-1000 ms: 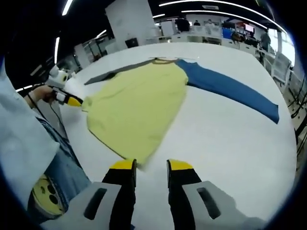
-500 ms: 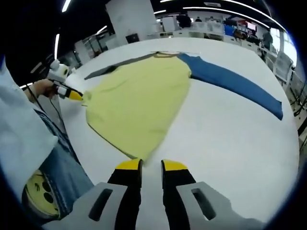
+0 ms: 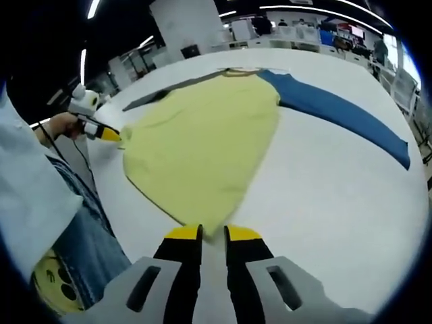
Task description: Fold the garment on the visible template until the final outline fits inside the template.
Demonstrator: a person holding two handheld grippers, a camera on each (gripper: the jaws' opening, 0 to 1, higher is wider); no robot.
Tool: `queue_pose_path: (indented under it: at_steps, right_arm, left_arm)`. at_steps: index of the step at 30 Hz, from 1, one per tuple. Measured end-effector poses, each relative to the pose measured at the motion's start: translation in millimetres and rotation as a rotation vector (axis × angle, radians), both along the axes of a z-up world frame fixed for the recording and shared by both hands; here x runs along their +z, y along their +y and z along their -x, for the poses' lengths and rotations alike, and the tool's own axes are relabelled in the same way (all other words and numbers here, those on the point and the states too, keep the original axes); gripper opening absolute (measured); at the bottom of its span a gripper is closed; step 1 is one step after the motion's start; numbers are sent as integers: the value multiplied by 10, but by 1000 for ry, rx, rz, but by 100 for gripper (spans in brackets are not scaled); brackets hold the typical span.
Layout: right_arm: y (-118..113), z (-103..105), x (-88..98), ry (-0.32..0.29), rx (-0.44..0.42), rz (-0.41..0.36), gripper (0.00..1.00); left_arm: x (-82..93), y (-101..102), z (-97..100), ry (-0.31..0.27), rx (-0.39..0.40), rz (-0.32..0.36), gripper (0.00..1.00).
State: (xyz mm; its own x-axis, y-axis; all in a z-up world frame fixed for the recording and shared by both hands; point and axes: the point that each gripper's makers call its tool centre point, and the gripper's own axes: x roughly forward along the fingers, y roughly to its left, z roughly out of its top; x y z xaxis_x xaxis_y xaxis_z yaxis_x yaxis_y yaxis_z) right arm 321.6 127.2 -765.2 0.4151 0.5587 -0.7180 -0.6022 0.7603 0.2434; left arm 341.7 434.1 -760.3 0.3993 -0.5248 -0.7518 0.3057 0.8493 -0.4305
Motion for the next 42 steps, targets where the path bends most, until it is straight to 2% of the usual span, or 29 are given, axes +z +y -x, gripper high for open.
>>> queue_pose_path:
  at_steps: [9, 15, 19, 22, 30, 42]
  right_arm:
    - [5, -1, -28, 14, 2, 1, 10]
    - [5, 5, -38, 17, 8, 3, 6]
    - [2, 19, -46, 18, 13, 7, 5]
    - [2, 20, -48, 16, 14, 6, 5]
    - [-5, 4, -49, 6, 20, 16, 4]
    - [-84, 10, -41, -5, 24, 41, 3]
  left_arm:
    - [-16, -3, 12, 1, 13, 2, 14]
    - [-65, 26, 30, 35, 56, -5, 3]
    - [-57, -5, 67, 45, 57, 8, 1]
    - [-60, -11, 109, 75, 76, 25, 1]
    - [-57, 28, 155, 81, 77, 22, 0]
    - [-48, 224, 248, 95, 118, -6, 0]
